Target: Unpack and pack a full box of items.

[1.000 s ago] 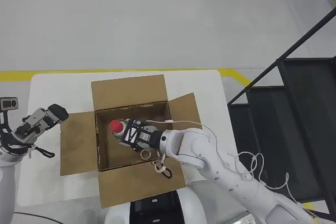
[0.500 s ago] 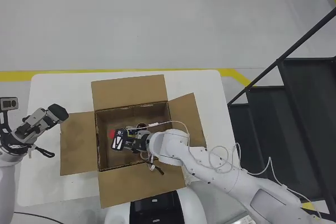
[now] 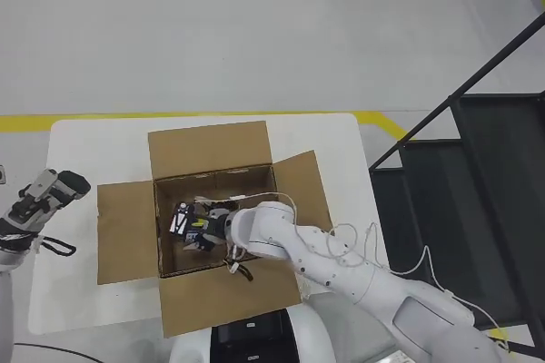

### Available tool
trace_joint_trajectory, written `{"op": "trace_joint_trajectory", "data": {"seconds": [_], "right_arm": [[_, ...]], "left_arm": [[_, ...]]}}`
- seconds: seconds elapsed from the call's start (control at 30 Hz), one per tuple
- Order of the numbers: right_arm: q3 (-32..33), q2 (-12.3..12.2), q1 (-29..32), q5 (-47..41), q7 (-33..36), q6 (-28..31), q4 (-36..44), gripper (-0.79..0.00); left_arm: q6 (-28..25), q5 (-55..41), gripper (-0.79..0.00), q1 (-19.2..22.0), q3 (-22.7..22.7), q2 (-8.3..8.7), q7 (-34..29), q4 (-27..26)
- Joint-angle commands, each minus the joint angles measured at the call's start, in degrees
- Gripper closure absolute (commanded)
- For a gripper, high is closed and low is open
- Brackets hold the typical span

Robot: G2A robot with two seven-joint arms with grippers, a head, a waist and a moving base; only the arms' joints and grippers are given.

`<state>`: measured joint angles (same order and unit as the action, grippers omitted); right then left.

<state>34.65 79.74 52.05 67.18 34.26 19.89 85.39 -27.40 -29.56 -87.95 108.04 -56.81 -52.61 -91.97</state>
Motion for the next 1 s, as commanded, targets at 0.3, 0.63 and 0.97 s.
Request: {"op": "trace_joint_trajectory", "data": {"seconds": [0.3,0.63,0.97], "right_arm": [[23.5,-5.8,13.5,-18.6,-6.4,9.8,16.1,-0.785],[40.4,-8.4,22.4,-30.9,-5.6,7.9,24.8,-0.785],[49.3,-9.3,26.2,-34.5,-8.9,1.1,18.7,-0.785]], "left_arm": [[0.7,5.8,-0.785,1.8,-1.2,0.11,2.3,12.6],[0.2,2.2,-0.785,10.0,-10.0,-0.67,-4.5,23.6],[-0.7,-11.8,-0.785,12.2,-10.9,-0.89,-16.6,18.5]]}}
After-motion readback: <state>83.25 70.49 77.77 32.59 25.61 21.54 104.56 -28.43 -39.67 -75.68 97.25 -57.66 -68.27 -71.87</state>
